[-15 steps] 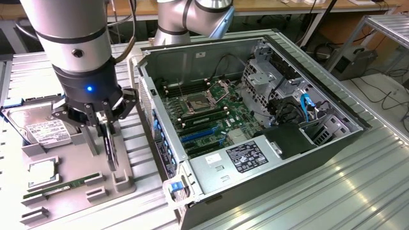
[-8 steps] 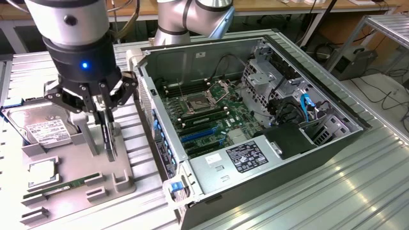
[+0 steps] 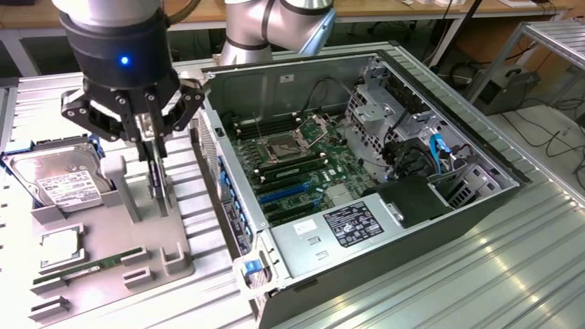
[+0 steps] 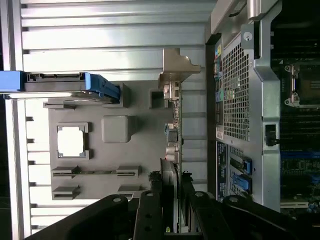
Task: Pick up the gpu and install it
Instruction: 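Pick up the gpu and move the gpu toward the slot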
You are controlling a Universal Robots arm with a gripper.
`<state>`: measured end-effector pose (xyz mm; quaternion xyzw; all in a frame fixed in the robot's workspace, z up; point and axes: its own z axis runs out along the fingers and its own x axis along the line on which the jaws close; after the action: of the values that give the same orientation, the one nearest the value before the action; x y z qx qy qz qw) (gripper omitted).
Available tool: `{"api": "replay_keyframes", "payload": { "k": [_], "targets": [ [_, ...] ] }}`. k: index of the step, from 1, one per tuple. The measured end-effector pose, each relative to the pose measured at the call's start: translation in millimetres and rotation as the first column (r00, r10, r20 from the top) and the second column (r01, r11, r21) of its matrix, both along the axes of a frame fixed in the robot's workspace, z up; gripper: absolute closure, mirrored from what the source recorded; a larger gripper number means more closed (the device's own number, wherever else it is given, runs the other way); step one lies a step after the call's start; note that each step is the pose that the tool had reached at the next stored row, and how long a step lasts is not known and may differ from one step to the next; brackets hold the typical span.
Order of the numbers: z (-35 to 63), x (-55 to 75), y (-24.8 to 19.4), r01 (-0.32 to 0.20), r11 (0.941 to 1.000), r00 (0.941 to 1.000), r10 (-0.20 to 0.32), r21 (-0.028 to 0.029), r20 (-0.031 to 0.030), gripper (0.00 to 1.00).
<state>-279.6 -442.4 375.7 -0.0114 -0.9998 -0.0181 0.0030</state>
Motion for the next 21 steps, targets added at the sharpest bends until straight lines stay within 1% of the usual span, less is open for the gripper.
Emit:
{"api": "replay_keyframes", "payload": {
  "k": [4,5,7,8,10,12,13,15,17,18,21],
  "targets": [
    [15.2,11.6,-1.5,0.000,1.0000,1.0000,0.000,0.0059,0.0000,0.74],
    [21.8,16.9,-2.5,-0.001,0.9999,1.0000,0.001,0.0101,0.0001,0.74],
    [29.1,23.1,-4.1,-0.001,0.9999,1.0000,0.001,0.0164,0.0002,0.74],
    [32.3,26.0,-5.0,-0.001,0.9998,1.0000,0.001,0.0202,0.0000,0.74],
    [38.9,32.8,-7.0,-0.001,0.9996,1.0000,0.001,0.0299,0.0000,0.74],
    [43.9,39.6,-8.7,-0.001,0.9993,1.0000,0.001,0.0370,0.0000,0.74],
    [45.7,43.1,-9.2,-0.001,0.9993,1.0000,0.001,0.0387,0.0001,0.74],
    [49.2,54.4,-10.4,-0.001,0.9992,1.0000,0.001,0.0411,0.0001,0.74],
    [50.7,62.7,-10.9,-0.002,0.9991,1.0000,0.002,0.0417,0.0000,0.74],
    [51.5,69.4,-11.1,-0.002,0.9991,1.0000,0.002,0.0419,0.0000,0.74],
    [51.6,81.9,-11.3,-0.004,0.9991,1.0000,0.004,0.0421,0.0000,0.74]
  ]
}}
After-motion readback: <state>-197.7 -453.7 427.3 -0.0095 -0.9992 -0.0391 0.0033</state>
